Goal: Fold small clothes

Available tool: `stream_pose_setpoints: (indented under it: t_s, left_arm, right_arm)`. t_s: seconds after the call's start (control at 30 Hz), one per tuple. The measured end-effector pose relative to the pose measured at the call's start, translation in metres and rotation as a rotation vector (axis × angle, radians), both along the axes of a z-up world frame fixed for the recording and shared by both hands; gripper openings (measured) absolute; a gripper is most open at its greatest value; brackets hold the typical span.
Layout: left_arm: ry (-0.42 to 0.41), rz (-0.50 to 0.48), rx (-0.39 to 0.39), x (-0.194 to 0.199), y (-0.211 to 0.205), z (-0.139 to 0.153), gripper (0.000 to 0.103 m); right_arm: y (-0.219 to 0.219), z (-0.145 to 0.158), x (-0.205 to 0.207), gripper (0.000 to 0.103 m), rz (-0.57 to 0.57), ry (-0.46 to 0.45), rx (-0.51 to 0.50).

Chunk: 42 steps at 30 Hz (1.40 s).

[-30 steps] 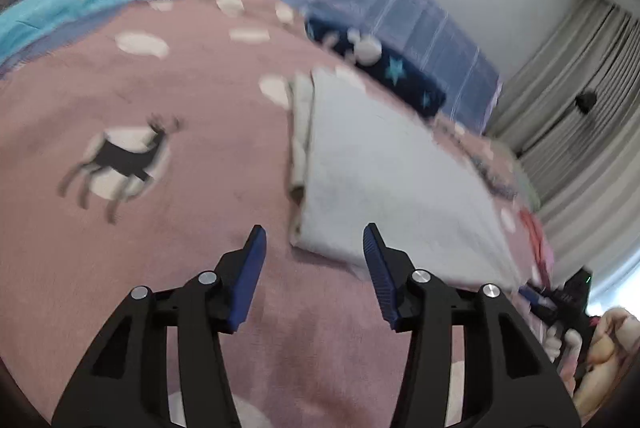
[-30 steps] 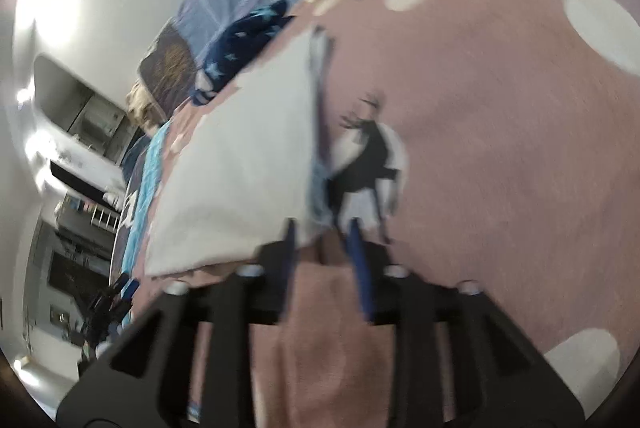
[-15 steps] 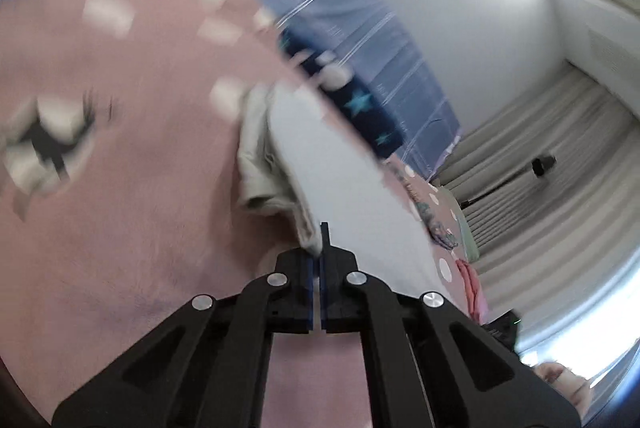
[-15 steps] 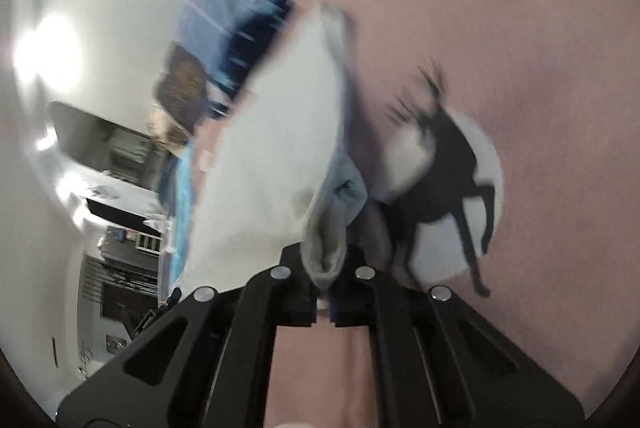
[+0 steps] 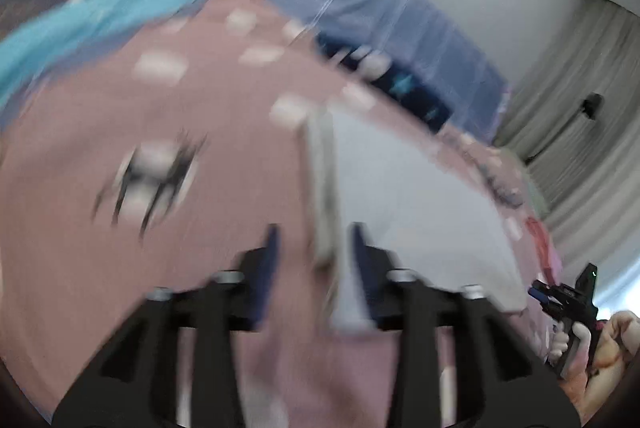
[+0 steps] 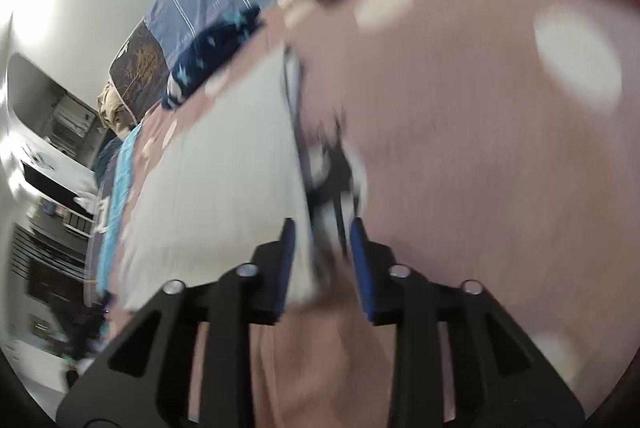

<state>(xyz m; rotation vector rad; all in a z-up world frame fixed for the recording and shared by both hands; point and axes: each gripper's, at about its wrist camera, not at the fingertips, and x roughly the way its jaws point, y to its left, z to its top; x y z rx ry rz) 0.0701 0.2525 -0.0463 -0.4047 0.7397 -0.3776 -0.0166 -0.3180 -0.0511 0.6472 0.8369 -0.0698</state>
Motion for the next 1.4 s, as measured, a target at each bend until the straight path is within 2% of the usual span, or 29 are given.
stream_pose_setpoints:
  t_s: [0.07,0.1,0.17,0.23,0.37,0.4,0.43,0.47,0.5,0.6,0.63,0.67,0.7,0.73,0.8,0.83,0.87,1.0,1.03,1.07,1.1,1.17,1.23,1.3,1.4]
  left_arm:
    - [-0.051,-0.030,0.067,0.034,-0.016,0.016,0.052]
    - [-0.041,-0.066,0.076,0.054,-0.025,0.018,0.053]
    - [0.002,-0.105,0.092,0.106,-0.047,0.015,0.057]
    - [0.068,-0.075,0.156,0.158,-0.068,0.005,0.057]
    - [0.148,-0.098,0.218,0.215,-0.100,-0.016,0.057]
    - [0.171,-0.104,0.228,0.226,-0.105,-0.022,0.052]
    - [0.186,-0.117,0.221,0.232,-0.109,-0.025,0.006]
    - [0.206,-0.121,0.209,0.237,-0.111,-0.027,0.000]
    - [0.187,-0.101,0.218,0.235,-0.112,-0.023,0.000]
    - [0.001,0.007,0.336,0.214,-0.106,0.008,0.000]
    - [-0.025,0.023,0.360,0.213,-0.098,0.014,0.000]
    - [-0.004,0.030,0.350,0.216,-0.091,0.012,0.000]
    - [0.038,0.020,0.307,0.220,-0.083,0.007,0.000]
    - [0.097,-0.035,0.227,0.225,-0.077,-0.002,0.000]
    - [0.189,-0.090,0.154,0.234,-0.076,-0.016,0.017]
    - [0.218,-0.086,0.141,0.237,-0.078,-0.022,0.044]
    - [0.225,-0.099,0.136,0.239,-0.082,-0.026,0.055]
    - [0.266,-0.128,0.161,0.247,-0.104,-0.044,0.055]
    - [0.241,-0.128,0.176,0.247,-0.109,-0.044,0.034]
    - [0.235,-0.146,0.160,0.249,-0.113,-0.042,0.005]
    - [0.231,-0.129,0.153,0.249,-0.114,-0.038,0.005]
    - [0.111,-0.115,0.223,0.239,-0.120,-0.011,0.005]
    - [0.046,-0.127,0.271,0.233,-0.123,0.005,0.006]
    - [0.064,-0.126,0.358,0.236,-0.125,0.001,0.006]
    - [0.111,-0.088,0.506,0.240,-0.123,-0.024,0.007]
  right_arm:
    - [-0.002,0.006,0.022,0.040,0.008,-0.016,-0.007]
    - [-0.003,0.008,0.035,0.040,0.013,-0.019,0.001]
    - [0.001,0.008,0.053,0.040,0.014,-0.012,0.010]
    - [0.007,0.004,0.064,0.044,0.016,0.005,0.015]
    - [0.012,-0.005,0.069,0.047,0.021,0.035,0.017]
    - [0.011,-0.007,0.068,0.047,0.014,0.042,0.017]
    - [0.008,-0.009,0.067,0.047,0.003,0.047,0.017]
    - [0.003,-0.011,0.064,0.047,-0.011,0.052,0.016]
    - [0.000,-0.011,0.063,0.047,-0.021,0.054,0.013]
    - [-0.009,-0.012,0.060,0.048,-0.045,0.051,-0.003]
    - [-0.011,-0.013,0.060,0.048,-0.047,0.053,-0.004]
    - [-0.013,-0.016,0.061,0.049,-0.046,0.056,0.003]
    - [-0.014,-0.018,0.063,0.049,-0.045,0.058,0.012]
    - [-0.013,-0.022,0.065,0.049,-0.041,0.061,0.024]
    - [-0.010,-0.025,0.066,0.049,-0.033,0.058,0.039]
    - [-0.009,-0.025,0.066,0.049,-0.027,0.055,0.041]
    - [-0.008,-0.025,0.064,0.049,-0.019,0.050,0.045]
    - [-0.008,-0.023,0.055,0.049,-0.008,0.045,0.046]
    - [-0.011,-0.024,0.052,0.049,-0.015,0.047,0.044]
    - [-0.014,-0.025,0.050,0.049,-0.023,0.047,0.047]
    - [-0.017,-0.025,0.048,0.048,-0.030,0.046,0.051]
    - [-0.022,-0.025,0.045,0.048,-0.041,0.040,0.053]
    - [-0.025,-0.024,0.042,0.048,-0.045,0.036,0.044]
    - [-0.026,-0.025,0.043,0.048,-0.041,0.032,0.043]
    - [-0.025,-0.026,0.042,0.048,-0.034,0.024,0.045]
